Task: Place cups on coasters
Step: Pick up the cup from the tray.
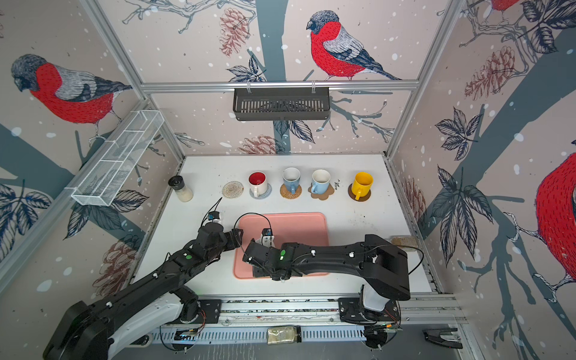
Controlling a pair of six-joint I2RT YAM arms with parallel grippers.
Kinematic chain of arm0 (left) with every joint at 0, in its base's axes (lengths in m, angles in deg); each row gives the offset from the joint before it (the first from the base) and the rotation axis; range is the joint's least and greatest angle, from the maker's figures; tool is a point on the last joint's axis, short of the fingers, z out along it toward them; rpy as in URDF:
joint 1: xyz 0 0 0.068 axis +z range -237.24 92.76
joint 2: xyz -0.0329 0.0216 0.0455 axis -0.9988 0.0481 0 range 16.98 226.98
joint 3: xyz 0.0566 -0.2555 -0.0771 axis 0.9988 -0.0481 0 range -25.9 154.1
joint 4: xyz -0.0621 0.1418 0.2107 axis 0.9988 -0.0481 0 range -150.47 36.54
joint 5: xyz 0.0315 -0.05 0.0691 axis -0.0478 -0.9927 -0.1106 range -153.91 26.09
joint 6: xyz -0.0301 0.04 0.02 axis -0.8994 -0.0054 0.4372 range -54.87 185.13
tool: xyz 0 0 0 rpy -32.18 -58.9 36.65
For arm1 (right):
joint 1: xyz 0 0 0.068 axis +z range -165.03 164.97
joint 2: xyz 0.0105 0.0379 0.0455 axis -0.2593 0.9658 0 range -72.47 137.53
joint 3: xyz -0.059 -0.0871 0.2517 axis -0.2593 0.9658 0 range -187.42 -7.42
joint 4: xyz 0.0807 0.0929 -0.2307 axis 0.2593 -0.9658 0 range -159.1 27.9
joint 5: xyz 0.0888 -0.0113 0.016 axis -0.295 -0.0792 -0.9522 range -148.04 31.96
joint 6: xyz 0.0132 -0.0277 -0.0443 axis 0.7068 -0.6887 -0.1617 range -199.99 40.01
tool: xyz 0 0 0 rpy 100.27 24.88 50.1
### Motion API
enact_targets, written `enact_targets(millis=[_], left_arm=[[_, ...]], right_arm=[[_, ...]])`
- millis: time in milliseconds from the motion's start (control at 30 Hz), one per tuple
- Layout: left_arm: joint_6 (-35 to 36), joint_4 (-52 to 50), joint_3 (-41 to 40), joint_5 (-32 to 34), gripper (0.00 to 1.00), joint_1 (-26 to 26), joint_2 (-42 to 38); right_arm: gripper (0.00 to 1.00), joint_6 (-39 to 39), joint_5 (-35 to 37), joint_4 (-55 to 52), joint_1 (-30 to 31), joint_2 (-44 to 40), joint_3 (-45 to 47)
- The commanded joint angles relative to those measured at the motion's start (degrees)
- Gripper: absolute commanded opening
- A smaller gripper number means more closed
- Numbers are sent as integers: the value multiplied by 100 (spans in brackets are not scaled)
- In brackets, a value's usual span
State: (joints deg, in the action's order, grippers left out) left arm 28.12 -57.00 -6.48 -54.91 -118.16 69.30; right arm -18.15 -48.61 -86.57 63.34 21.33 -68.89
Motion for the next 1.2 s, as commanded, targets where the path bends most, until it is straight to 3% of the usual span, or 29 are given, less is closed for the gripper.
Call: enact_targets(millis=[0,367,467,833,1033,1167], left_arm=[[58,230,-10,-73,82,-2,-2],[48,229,-61,-22,82,-2,-2],[22,277,-100,-12,83,-2,-2],[25,133,-8,41,83,-2,-1],[-13,5,31,50,83,-2,-70],[-36,-183,149,34,83,-2,-187]], right_arm=[[49,-4,68,-57,-88,7,7],[32,-302,67,-453,-258,-1,32],[24,-472,37,-661,-316,50,-40],[25,-833,87,-798,-423,425,-313],[7,-943,197,-857,-458,385,-328],[4,-1116,342,-1025,-458,412,-456]])
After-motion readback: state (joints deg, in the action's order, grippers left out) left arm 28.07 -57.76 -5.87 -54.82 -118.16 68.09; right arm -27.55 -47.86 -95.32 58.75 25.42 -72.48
